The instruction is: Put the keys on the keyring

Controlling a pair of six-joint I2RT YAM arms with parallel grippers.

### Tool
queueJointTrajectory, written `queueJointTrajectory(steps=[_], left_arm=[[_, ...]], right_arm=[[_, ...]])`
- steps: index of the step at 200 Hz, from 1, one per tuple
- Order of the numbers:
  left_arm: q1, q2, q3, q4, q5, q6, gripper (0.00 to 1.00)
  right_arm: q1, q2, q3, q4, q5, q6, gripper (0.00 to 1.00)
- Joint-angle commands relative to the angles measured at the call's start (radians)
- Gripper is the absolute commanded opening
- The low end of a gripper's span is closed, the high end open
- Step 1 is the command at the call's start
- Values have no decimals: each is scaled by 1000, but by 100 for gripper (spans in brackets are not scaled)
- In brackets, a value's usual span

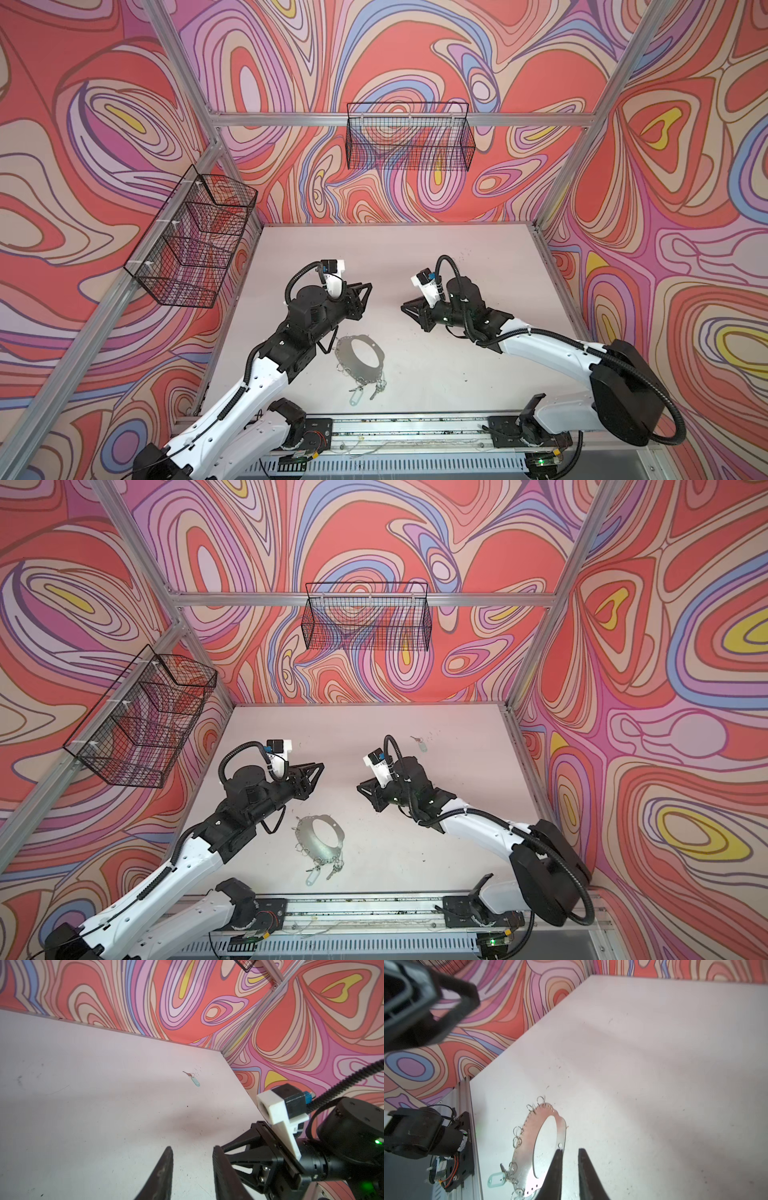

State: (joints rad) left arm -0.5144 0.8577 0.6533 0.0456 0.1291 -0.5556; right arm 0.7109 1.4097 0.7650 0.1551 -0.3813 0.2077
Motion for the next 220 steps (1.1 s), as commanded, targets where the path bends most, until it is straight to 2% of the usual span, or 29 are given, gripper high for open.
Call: queueJointTrajectory(steps=[1, 26, 62, 104, 124, 156, 185, 220], left_arm=[[11, -46, -26, -86, -123, -46, 36], [14, -105, -50, -120, -170, -66, 36], [15, -150, -49, -157, -157, -66, 36], [15, -165, -49, -181, -147, -60, 37], [15, -171, -47, -190, -151, -54, 37], [16, -175, -56, -179, -141, -56, 37], [15, -157, -57, -170, -126, -62, 37], [15, -148, -64, -153, -100, -71, 37]], right_arm=[[64, 82, 25, -4, 14, 30, 18], [144, 257, 119, -20, 47, 54, 18], [213, 511, 292, -67, 72, 76, 13], [231, 664, 415, -100, 66, 101, 10], [230, 676, 395, -100, 55, 127, 8], [215, 641, 329, -183, 226, 108, 4], [127, 578, 246, -199, 282, 122, 4], [31, 512, 183, -223, 285, 88, 4]])
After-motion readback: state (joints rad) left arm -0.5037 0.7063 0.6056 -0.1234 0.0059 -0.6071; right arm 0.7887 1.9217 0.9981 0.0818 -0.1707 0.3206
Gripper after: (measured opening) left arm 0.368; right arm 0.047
